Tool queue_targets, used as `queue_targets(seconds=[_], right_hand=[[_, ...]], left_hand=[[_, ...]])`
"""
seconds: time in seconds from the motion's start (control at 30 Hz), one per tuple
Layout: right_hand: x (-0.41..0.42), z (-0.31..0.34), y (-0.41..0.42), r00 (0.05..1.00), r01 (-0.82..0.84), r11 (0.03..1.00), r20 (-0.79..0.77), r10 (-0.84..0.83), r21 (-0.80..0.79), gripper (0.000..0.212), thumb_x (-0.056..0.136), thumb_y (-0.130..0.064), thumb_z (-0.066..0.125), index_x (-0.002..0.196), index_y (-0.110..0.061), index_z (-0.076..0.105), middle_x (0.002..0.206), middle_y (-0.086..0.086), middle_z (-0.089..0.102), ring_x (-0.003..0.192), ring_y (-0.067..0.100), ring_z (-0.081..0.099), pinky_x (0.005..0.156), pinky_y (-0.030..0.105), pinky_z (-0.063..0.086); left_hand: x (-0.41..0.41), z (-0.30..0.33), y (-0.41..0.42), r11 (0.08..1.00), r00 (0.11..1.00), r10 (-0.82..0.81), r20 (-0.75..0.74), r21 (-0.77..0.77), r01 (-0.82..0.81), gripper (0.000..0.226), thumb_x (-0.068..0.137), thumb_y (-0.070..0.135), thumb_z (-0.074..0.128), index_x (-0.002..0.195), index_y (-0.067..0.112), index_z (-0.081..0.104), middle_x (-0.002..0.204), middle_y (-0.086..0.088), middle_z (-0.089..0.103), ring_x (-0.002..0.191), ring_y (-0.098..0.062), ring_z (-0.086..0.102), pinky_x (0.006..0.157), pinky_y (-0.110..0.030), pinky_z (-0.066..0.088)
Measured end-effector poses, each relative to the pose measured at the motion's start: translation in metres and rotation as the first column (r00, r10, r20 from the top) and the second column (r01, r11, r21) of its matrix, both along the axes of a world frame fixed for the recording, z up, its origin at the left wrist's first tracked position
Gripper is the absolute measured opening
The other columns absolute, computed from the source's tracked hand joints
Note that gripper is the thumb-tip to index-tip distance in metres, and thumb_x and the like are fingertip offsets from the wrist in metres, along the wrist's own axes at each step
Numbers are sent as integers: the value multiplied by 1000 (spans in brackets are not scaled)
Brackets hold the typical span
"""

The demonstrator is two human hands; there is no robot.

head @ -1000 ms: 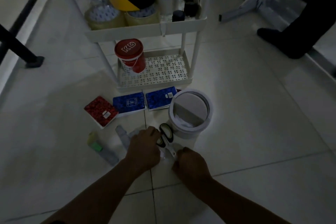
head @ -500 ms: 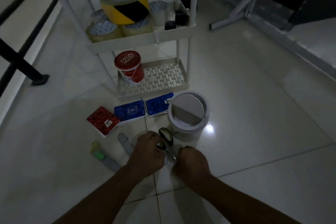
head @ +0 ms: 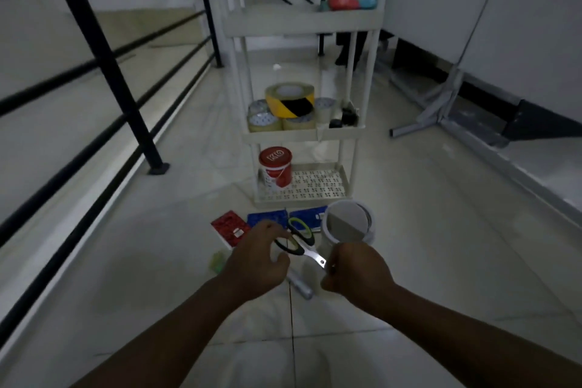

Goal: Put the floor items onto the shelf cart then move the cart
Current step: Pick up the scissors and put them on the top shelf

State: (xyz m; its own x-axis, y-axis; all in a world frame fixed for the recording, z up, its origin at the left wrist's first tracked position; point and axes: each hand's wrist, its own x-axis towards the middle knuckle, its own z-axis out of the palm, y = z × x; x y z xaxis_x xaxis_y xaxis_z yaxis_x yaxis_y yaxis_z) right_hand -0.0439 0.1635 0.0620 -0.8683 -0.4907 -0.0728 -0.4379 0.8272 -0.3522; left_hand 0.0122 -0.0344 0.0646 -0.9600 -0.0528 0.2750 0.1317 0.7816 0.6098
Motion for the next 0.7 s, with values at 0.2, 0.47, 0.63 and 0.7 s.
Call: queue_targets(seconds=[0.2,0.47,0.63,0.7], right_hand=[[-17,71,3,985,-2,997,-172,-10,-71,22,68,-36,80,84,-22,77,80,-5,73,61,5,56,47,10,28],[-47,136,7,970,-5,995,-241,-20,-102,24,65,-35,85,83,-22,76,84,-7,73,65,4,63,57,17,49],[-62,152,9,969,-24,994,-247,-4,-108,20,69,-32,84,84,-22,76,86,-7,73,68,4,65,64,22,57],[-69,158,8,969,-27,993,-248,-2,-113,19,70,-31,85,84,-22,75,83,-7,72,67,4,65,68,27,59]], left_hand=[[-9,71,9,999,982,36,-185,-15,-40,32,72,27,53,100,19,65,104,3,61,99,-11,59,88,-33,52],[-32,134,9,1000,942,17,-336,-14,-23,18,77,10,62,93,14,67,100,1,62,91,-9,61,79,-8,46],[-48,143,5,1000,928,-9,-372,-18,3,21,76,15,59,95,14,68,99,-1,65,92,-11,61,80,-16,50],[-58,145,2,1000,916,3,-402,-15,-10,21,76,10,61,96,12,67,99,-3,65,90,-10,60,77,-5,41]])
